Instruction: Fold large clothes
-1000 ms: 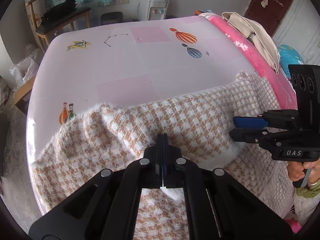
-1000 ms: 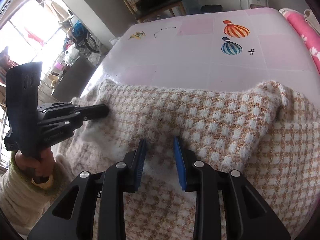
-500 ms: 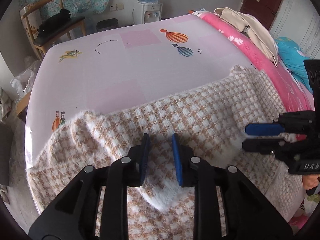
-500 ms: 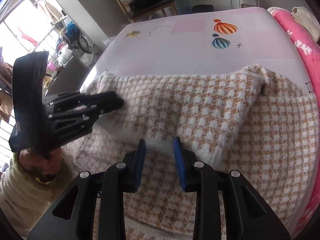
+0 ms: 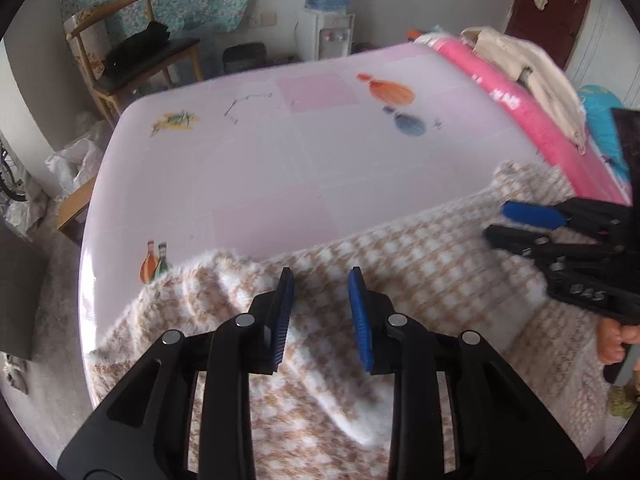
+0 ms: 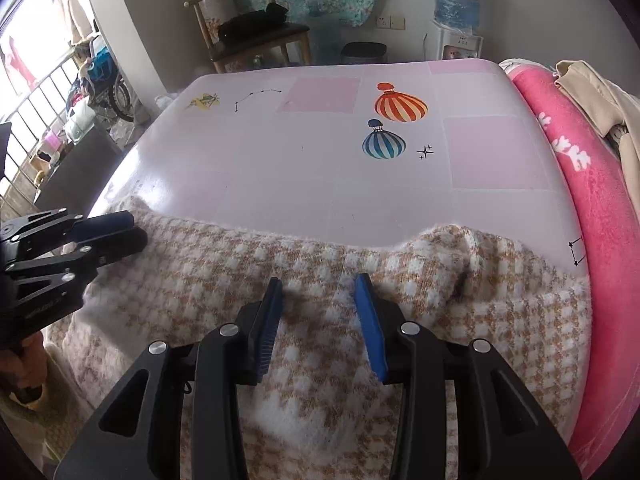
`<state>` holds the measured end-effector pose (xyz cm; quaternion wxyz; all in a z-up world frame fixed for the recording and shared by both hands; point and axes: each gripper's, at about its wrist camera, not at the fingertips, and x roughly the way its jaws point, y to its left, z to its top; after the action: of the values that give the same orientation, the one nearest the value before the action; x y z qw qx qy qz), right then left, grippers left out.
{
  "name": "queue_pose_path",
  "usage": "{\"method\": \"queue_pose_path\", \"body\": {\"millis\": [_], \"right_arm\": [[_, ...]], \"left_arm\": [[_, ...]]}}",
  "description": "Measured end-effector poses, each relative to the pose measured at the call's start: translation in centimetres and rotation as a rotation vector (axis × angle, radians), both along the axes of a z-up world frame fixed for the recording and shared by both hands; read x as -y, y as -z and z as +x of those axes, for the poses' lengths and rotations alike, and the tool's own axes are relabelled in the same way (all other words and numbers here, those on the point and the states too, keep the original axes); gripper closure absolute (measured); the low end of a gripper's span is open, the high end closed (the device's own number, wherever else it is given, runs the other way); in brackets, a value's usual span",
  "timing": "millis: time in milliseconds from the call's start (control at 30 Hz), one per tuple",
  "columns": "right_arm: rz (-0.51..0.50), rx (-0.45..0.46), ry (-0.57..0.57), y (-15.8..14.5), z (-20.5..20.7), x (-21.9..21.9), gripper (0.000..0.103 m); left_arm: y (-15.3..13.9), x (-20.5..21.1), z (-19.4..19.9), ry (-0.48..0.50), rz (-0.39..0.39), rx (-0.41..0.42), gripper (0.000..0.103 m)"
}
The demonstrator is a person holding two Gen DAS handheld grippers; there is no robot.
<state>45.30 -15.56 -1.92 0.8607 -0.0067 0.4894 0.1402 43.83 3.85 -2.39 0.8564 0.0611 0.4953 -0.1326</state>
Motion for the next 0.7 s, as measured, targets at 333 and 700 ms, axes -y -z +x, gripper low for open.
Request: {"method": "queue_pose_path", "body": {"millis": [333, 700], "right_arm": [[0.017, -0.003, 0.040, -3.2, -3.1, 3.3, 0.062], [-0.127, 0.000, -0.052, -0.8, -6.3, -1.5, 0.060]], "left_arm": [[-3.3, -3.1, -3.1, 0.030, -0.063, 0.112, 0.068], [0.1, 2.8, -6.8, 0.193, 0.138, 0.045, 0.066]]}}
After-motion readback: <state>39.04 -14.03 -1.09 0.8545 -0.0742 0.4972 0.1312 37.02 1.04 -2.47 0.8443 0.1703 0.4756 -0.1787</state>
